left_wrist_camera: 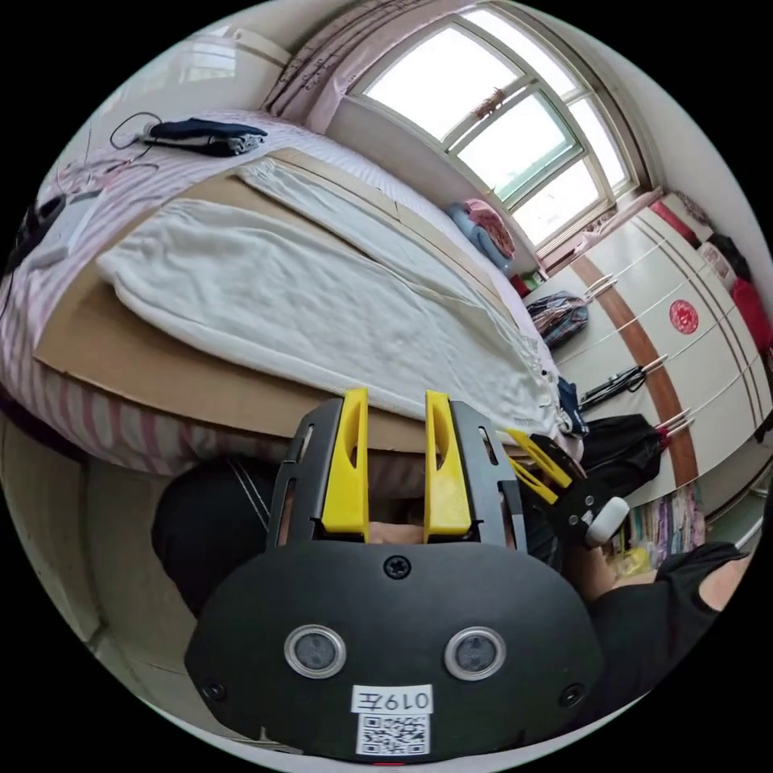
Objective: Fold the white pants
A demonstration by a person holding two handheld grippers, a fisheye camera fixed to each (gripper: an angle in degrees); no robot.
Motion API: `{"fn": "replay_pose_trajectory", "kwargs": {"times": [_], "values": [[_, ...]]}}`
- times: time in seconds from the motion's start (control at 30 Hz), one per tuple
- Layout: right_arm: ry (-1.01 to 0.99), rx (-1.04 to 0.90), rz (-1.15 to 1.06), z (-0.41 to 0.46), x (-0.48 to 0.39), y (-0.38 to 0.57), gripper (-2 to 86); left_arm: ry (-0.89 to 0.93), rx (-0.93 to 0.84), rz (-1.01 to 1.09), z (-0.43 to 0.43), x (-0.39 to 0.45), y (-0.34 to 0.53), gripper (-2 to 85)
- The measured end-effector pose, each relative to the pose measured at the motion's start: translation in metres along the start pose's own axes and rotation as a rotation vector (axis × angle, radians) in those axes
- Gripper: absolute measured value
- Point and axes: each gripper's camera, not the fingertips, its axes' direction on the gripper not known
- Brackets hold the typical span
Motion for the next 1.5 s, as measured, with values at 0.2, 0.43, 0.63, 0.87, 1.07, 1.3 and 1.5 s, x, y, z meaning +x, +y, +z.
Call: {"fn": "replay_pose_trajectory", "kwargs": {"times": [0.2, 0.43, 0.63, 0.87, 1.07, 1.3, 1.5], "values": [[0.128, 0.038, -0.103, -0.015, -0.015, 0.009, 4.6, 0.157, 0.02, -0.076, 0.004, 0.014, 0.038, 9.8], [0.149, 0.115, -0.004, -0.042, -0.003, 0.024, -0.1, 0.256, 0.044, -0.316, 0.009, 0.0, 0.075, 9.0], [0.133, 0.154, 0.037, -0.066, 0.01, 0.036, -0.8, 0.318, 0.01, -0.375, 0.002, -0.002, 0.102, 8.4], [0.135, 0.198, 0.084, -0.091, 0.028, 0.044, -0.9, 0.349, -0.042, -0.377, 0.012, 0.009, 0.114, 7.4], [0.151, 0.208, 0.048, -0.106, 0.027, 0.046, -0.7, 0.357, -0.032, -0.39, 0.016, 0.009, 0.118, 4.8], [0.167, 0.168, -0.039, -0.114, 0.019, 0.046, 6.6, 0.342, -0.028, -0.382, 0.011, 0.006, 0.13, 2.5], [0.206, 0.107, 0.001, -0.109, 0.032, 0.038, 6.9, 0.406, -0.027, -0.391, 0.005, -0.001, 0.142, 2.4]]}}
